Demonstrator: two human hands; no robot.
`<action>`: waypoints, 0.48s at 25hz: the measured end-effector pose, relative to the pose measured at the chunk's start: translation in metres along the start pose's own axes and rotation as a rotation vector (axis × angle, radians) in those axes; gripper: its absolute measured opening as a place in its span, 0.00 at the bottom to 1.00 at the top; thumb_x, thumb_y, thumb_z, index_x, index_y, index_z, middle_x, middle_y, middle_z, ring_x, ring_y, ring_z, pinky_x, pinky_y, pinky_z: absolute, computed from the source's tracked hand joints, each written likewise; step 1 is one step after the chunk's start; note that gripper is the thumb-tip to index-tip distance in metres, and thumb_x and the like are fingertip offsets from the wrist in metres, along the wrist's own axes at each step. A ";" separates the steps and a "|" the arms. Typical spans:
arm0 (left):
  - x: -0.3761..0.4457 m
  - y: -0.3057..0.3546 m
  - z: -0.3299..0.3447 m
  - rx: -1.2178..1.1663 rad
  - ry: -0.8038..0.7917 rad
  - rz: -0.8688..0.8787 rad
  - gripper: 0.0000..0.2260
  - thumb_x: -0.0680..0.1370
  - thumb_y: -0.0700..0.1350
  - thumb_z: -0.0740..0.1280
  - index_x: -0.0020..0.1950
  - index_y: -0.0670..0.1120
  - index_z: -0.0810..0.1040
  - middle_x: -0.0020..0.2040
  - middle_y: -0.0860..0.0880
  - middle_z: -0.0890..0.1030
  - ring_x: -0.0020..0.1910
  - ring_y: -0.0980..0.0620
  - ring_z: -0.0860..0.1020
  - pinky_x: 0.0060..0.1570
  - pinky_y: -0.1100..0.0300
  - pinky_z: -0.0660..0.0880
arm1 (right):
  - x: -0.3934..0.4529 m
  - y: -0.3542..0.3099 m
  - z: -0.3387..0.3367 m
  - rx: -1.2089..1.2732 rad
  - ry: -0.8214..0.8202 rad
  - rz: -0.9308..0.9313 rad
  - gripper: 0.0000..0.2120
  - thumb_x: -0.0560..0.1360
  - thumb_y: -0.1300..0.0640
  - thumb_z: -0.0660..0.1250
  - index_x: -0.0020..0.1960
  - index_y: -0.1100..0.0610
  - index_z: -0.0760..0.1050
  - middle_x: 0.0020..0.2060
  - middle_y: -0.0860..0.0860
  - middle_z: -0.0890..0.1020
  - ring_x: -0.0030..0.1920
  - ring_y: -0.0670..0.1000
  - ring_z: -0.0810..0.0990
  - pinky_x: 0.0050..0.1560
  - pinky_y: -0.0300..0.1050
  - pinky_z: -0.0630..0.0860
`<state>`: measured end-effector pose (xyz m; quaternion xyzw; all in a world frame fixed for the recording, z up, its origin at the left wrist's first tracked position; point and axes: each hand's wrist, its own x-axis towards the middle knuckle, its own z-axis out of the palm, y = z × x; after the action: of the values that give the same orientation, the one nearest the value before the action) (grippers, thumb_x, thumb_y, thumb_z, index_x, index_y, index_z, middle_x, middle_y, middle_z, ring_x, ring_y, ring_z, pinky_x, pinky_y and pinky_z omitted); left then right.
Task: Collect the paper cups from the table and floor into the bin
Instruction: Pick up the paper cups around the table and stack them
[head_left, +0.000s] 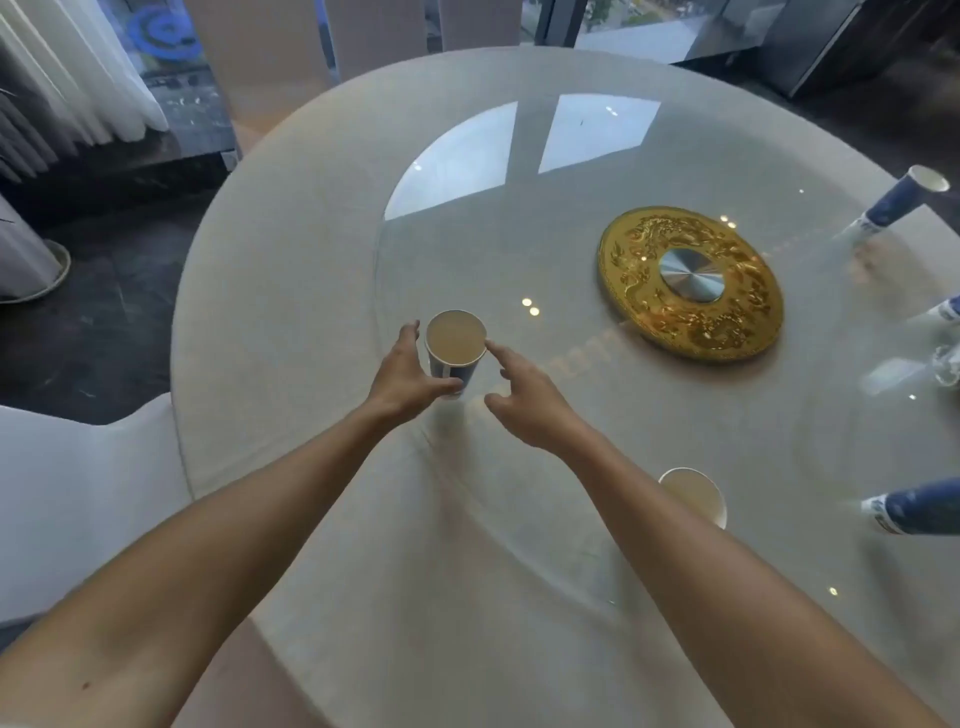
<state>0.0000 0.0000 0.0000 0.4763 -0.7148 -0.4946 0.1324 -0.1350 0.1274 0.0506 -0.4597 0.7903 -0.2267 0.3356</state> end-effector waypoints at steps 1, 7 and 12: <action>0.007 0.001 0.003 -0.019 -0.008 0.016 0.47 0.69 0.45 0.83 0.80 0.45 0.60 0.77 0.43 0.71 0.74 0.41 0.72 0.67 0.51 0.72 | 0.002 0.002 -0.004 -0.040 0.015 -0.025 0.36 0.77 0.62 0.65 0.82 0.50 0.57 0.80 0.50 0.65 0.77 0.52 0.66 0.75 0.48 0.66; 0.023 0.002 0.038 -0.078 -0.005 0.063 0.38 0.67 0.45 0.84 0.72 0.47 0.68 0.63 0.51 0.79 0.62 0.51 0.77 0.55 0.59 0.71 | -0.020 0.047 -0.045 -0.202 0.057 0.087 0.34 0.78 0.53 0.68 0.81 0.53 0.61 0.78 0.51 0.66 0.77 0.53 0.66 0.74 0.51 0.66; 0.010 0.008 0.073 -0.041 -0.107 0.165 0.34 0.66 0.47 0.84 0.65 0.53 0.69 0.59 0.50 0.79 0.54 0.51 0.80 0.45 0.68 0.73 | -0.069 0.102 -0.079 -0.636 0.042 0.410 0.45 0.72 0.34 0.69 0.82 0.50 0.55 0.80 0.56 0.60 0.81 0.60 0.54 0.78 0.66 0.48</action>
<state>-0.0580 0.0354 -0.0306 0.3859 -0.7475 -0.5212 0.1437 -0.2276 0.2406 0.0574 -0.3683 0.9035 0.0925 0.1985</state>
